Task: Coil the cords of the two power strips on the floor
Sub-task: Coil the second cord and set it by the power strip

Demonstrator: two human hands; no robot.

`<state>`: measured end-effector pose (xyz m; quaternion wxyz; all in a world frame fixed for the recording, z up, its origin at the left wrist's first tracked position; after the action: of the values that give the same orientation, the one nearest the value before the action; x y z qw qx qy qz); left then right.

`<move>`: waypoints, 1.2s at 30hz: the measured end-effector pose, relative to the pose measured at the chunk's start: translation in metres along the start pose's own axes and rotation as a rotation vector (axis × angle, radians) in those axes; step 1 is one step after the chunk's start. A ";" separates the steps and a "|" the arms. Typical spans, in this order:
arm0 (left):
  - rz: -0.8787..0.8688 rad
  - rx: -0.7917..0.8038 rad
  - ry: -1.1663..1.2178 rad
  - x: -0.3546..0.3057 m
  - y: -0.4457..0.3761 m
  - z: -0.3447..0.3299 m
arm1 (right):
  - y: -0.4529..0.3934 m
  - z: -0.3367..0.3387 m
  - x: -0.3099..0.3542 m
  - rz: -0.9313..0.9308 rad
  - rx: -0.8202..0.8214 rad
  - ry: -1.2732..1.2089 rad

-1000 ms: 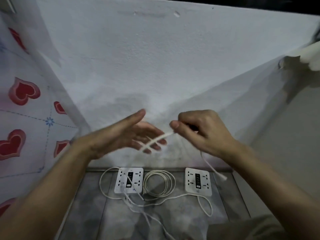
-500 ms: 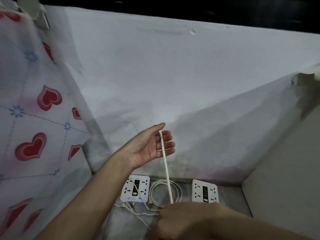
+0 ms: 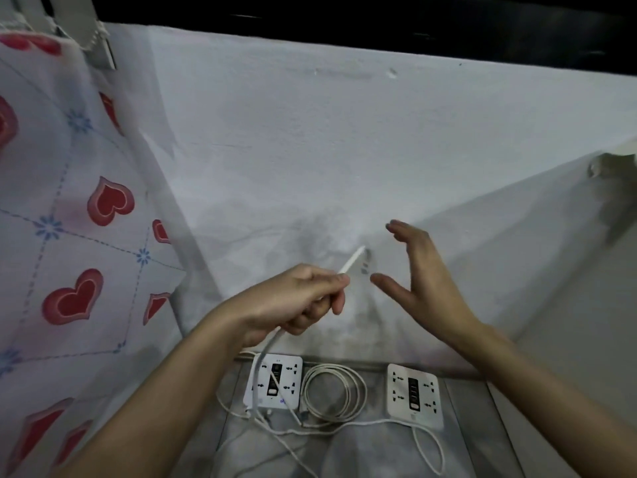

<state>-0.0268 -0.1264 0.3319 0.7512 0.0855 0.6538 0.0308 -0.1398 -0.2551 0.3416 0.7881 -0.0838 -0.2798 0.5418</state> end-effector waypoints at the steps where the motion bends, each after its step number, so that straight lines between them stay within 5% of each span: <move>1: -0.012 0.027 -0.011 -0.003 0.003 -0.002 | 0.000 -0.007 0.001 0.007 0.050 0.030; 4: -0.112 -0.012 0.058 -0.014 0.007 0.006 | 0.002 -0.022 0.006 0.010 0.212 -0.114; 8: -0.200 -0.398 0.187 -0.003 0.012 0.059 | 0.008 -0.032 -0.003 -0.220 0.371 -0.649; 11: -0.163 -0.605 -0.017 0.011 0.021 0.092 | 0.010 -0.023 -0.011 -0.304 0.334 -0.760; 16: -0.053 -0.353 -0.448 0.021 0.005 0.062 | 0.002 0.009 0.022 0.055 0.186 -0.065; 22: -0.174 -0.239 -0.484 -0.002 0.005 0.046 | -0.002 0.038 0.042 0.329 0.065 0.384; 25: -0.113 0.041 -0.284 0.007 -0.004 0.008 | 0.001 0.029 0.054 0.433 -0.029 0.584; 28: -0.076 0.168 -0.043 0.020 -0.013 -0.020 | -0.007 0.037 0.047 0.335 -0.157 0.551; 36: -0.211 -0.011 0.498 0.013 -0.027 -0.022 | -0.004 0.027 -0.022 -0.318 -0.236 -0.185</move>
<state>-0.0488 -0.1486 0.3119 0.5666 0.0023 0.8236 -0.0239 -0.1568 -0.2817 0.3582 0.8194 -0.0800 -0.4222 0.3795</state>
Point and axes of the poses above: each hand's wrist, its own y-axis away from the middle knuckle, its own z-axis out of the back of the hand, x = y × z, the point moved 7 cm from there along -y, towards the middle knuckle, and after that the axes turned 9 degrees about x, right-handed, at the moved point
